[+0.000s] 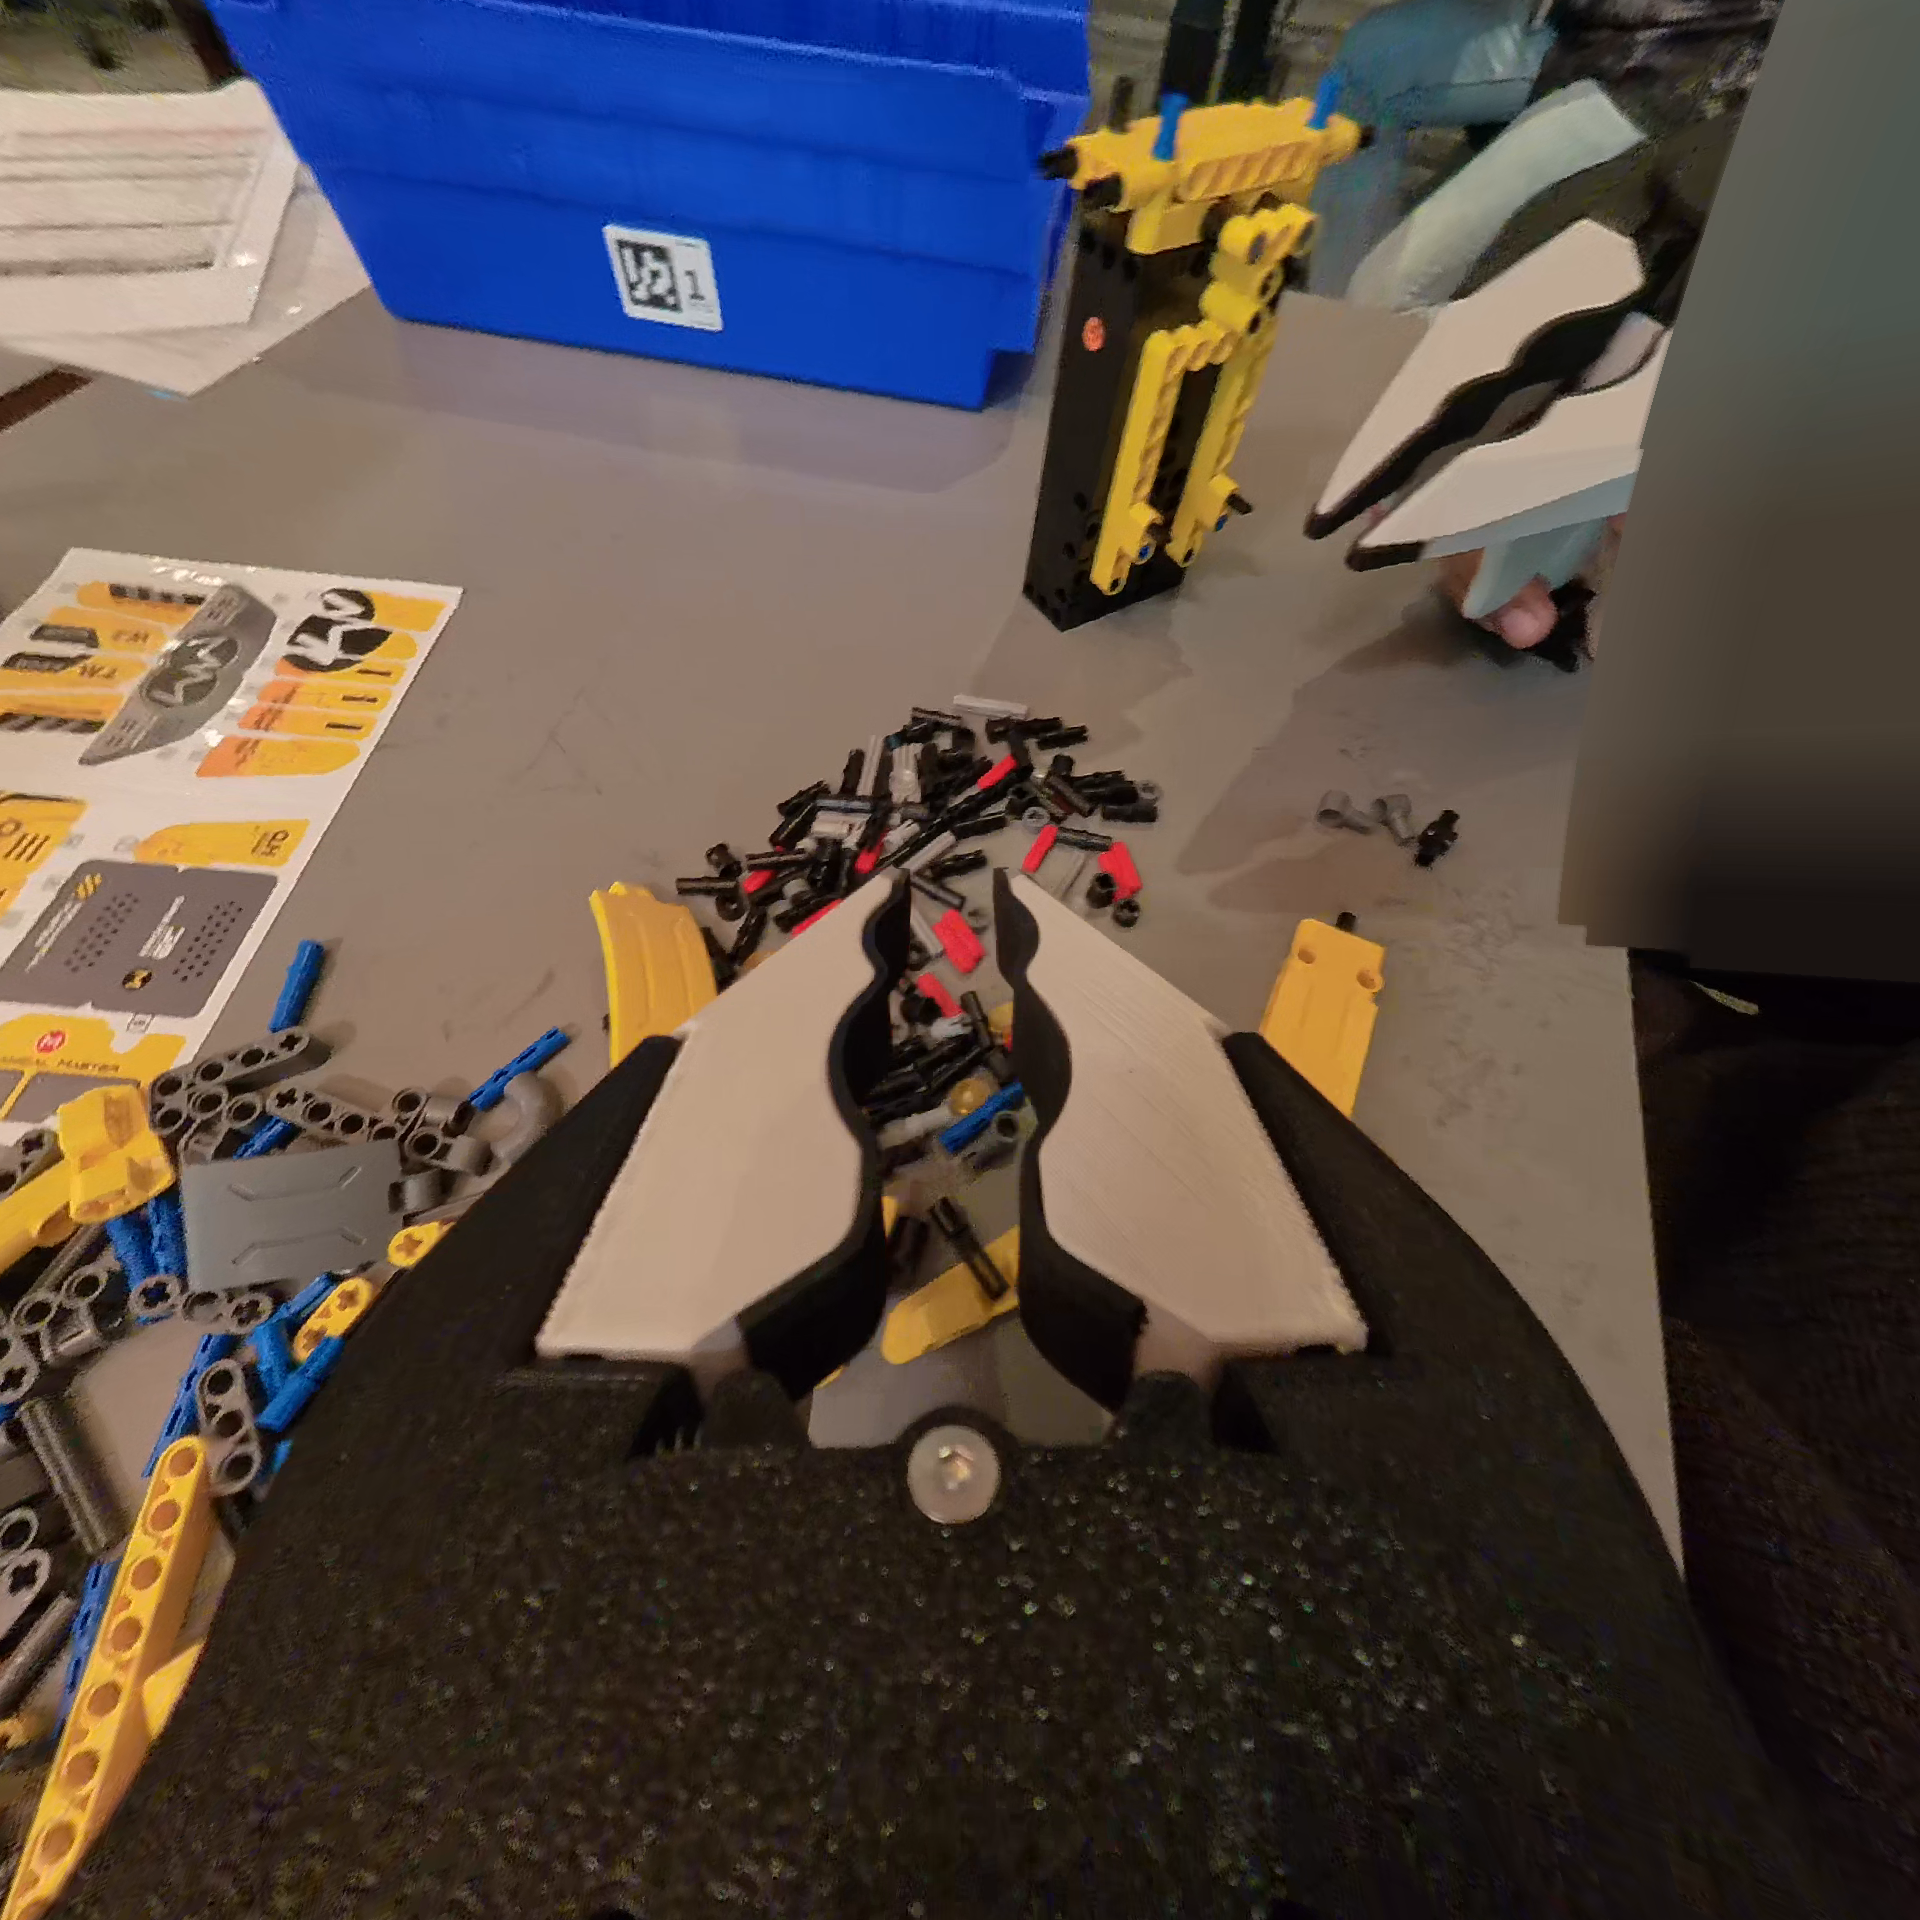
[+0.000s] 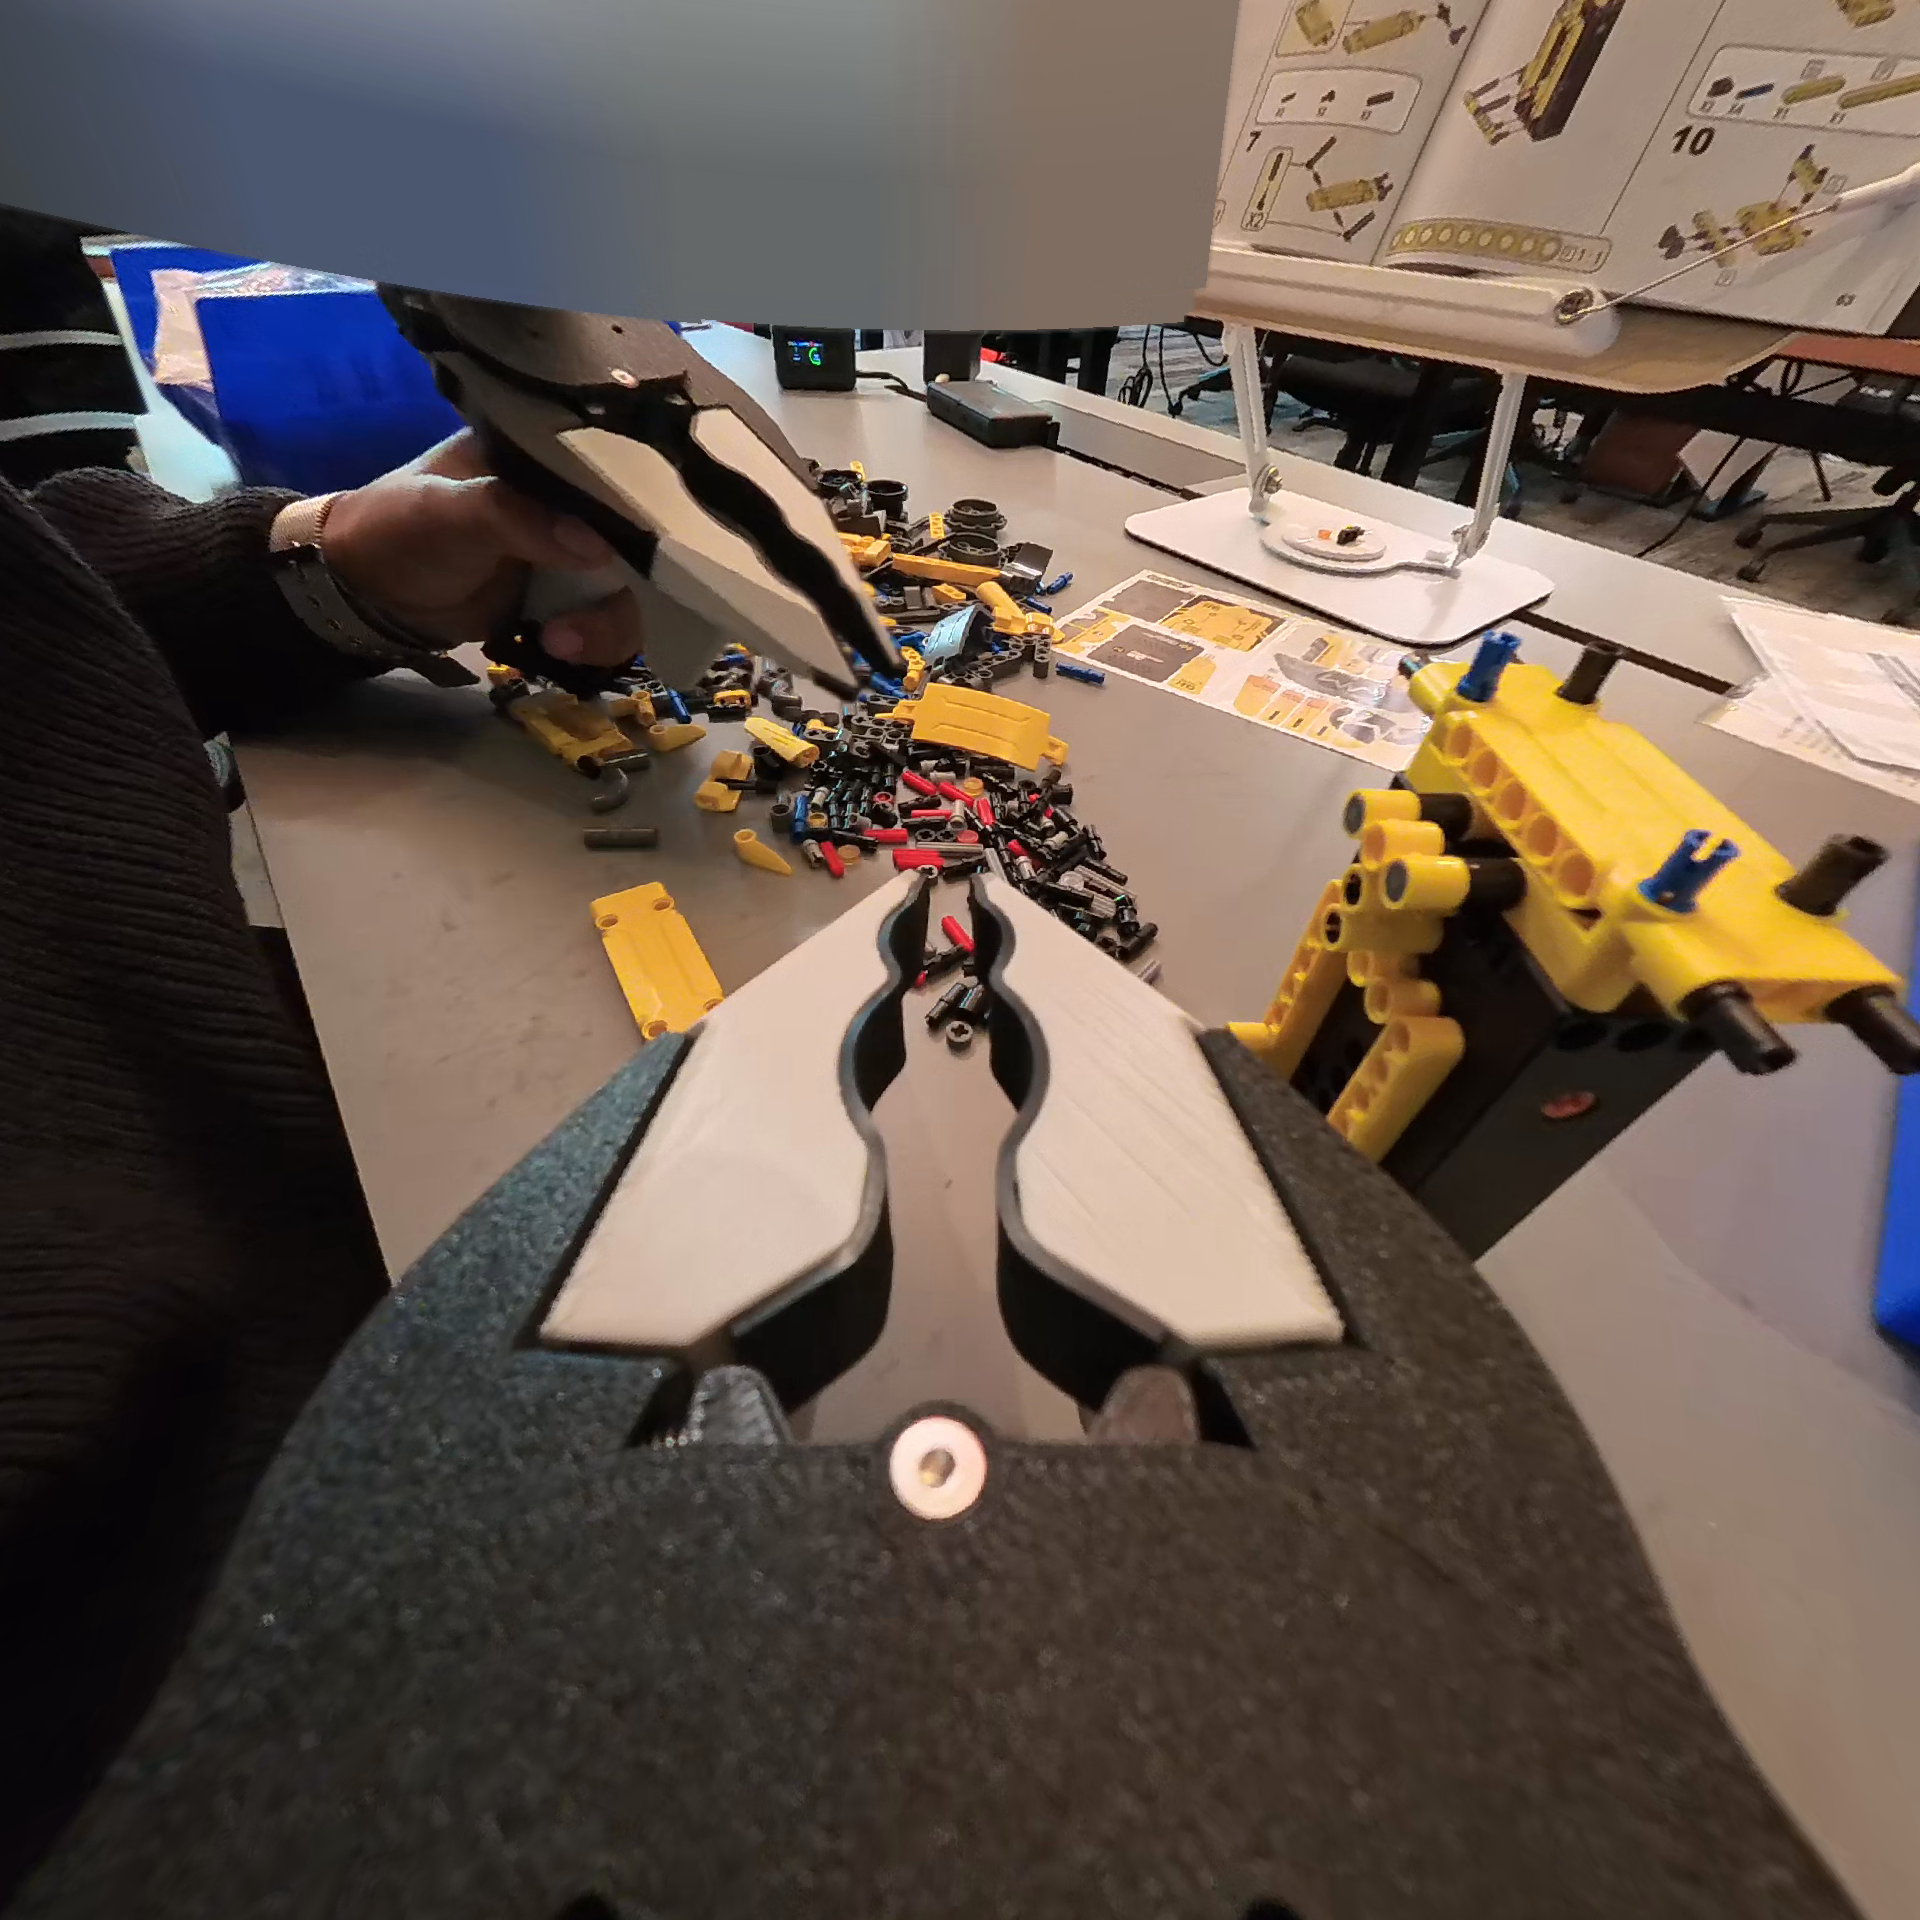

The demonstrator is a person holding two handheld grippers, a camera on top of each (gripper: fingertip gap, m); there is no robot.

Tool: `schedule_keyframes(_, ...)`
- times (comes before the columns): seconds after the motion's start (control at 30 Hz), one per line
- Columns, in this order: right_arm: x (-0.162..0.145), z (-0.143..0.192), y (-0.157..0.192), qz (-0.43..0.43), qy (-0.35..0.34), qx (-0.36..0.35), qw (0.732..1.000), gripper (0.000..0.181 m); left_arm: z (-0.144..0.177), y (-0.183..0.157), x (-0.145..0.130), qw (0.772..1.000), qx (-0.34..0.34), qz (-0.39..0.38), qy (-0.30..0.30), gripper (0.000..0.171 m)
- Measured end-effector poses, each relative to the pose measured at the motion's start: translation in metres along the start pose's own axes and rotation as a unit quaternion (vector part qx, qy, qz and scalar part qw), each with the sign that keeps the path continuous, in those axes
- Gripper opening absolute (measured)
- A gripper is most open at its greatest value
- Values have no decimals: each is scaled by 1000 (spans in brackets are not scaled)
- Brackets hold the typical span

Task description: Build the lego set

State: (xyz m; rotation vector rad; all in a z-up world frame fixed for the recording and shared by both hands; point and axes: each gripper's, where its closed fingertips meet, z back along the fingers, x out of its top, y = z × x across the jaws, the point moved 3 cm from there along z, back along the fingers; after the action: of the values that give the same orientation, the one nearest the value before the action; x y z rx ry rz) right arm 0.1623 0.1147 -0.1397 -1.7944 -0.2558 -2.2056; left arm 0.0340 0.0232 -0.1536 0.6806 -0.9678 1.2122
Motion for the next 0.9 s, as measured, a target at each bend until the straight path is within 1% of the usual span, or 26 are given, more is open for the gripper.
schedule_keyframes(0.2,1,1,-4,-10,-6,-6,1000,7,-8,-33,-2,997,-70,-40,13,15)
schedule_keyframes(0.33,0,7,-1,-41,-5,0,999,8,-19,-56,-7,993,-88,-74,36,15)
schedule_keyframes(0.4,-6,11,5,-57,18,-1,998,15,-23,-66,-9,991,-92,-85,45,15)
schedule_keyframes(0.5,-21,19,16,-76,70,-13,995,16,-28,-81,-8,990,-103,-89,45,15)
schedule_keyframes(0.63,-37,27,18,-51,139,-50,988,16,-35,-102,-7,986,-129,-92,52,15)
schedule_keyframes(0.8,-53,20,30,-70,188,5,980,15,-47,-122,-9,981,-133,-115,78,15)
schedule_keyframes(0.9,-60,18,32,-90,200,27,975,15,-55,-127,-12,979,-130,-120,99,15)
